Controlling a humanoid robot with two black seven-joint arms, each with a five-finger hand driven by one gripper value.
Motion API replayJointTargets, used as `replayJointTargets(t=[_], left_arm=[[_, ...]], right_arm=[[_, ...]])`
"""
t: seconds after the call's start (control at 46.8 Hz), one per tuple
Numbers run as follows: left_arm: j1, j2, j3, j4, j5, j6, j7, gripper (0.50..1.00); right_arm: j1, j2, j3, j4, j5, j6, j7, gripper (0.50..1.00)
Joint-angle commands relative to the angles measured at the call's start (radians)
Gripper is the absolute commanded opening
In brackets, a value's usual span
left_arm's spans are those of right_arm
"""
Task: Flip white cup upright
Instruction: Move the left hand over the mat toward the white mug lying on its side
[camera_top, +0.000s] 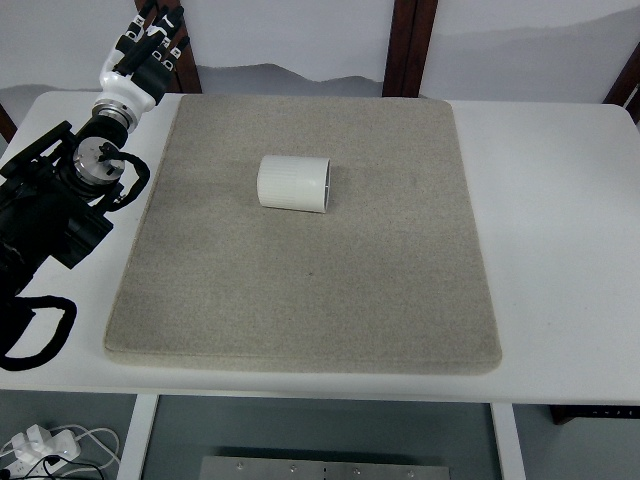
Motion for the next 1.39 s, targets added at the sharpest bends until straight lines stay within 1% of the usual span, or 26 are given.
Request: replayJointTargets(t=[0.0,0.128,0.449,0.599,0.749,0.984,1.048,1.176,1.369], left_arm=[[0.002,-0.002,-0.006,0.0,-0.002,-0.003,-0.002,1.0],[0.003,-0.002,-0.006,-0.015,-0.011,-0.003,-0.007,1.0],[0.003,0.012,-0.001,-0.008,-0.014,-0.011,-0.006,1.0],[0.002,0.021,0.0,-0.014,0.001,-0.035,-0.004,1.0],[-0.007,0.023,0.017,-0.015,0.03,-0.038,-0.004,0.999],[-0.055,0.052,0.032,-0.022,0.231,-0.067,-0.002,0.999],[-0.058,0.069,0.038,-0.064,0.291,-0.08,0.004,0.999],[-0.073,0.152,0.115,-0.166,0.435,-0.081,0.005,1.0],[-0.105,0.189,0.199,-0.195,0.619,-0.084,0.002,0.999]], right_arm=[[0.0,0.0,0.0,0.0,0.0,0.0,0.0,0.952],[0.0,0.0,0.0,0.0,0.0,0.0,0.0,0.952],[0.0,0.0,0.0,0.0,0.0,0.0,0.0,0.952],[0.0,0.0,0.0,0.0,0.0,0.0,0.0,0.952],[0.0,0.0,0.0,0.0,0.0,0.0,0.0,0.952],[0.0,0.0,0.0,0.0,0.0,0.0,0.0,0.952],[0.0,0.0,0.0,0.0,0.0,0.0,0.0,0.952],[0.0,0.0,0.0,0.0,0.0,0.0,0.0,0.952],[0.0,0.0,0.0,0.0,0.0,0.0,0.0,0.952]])
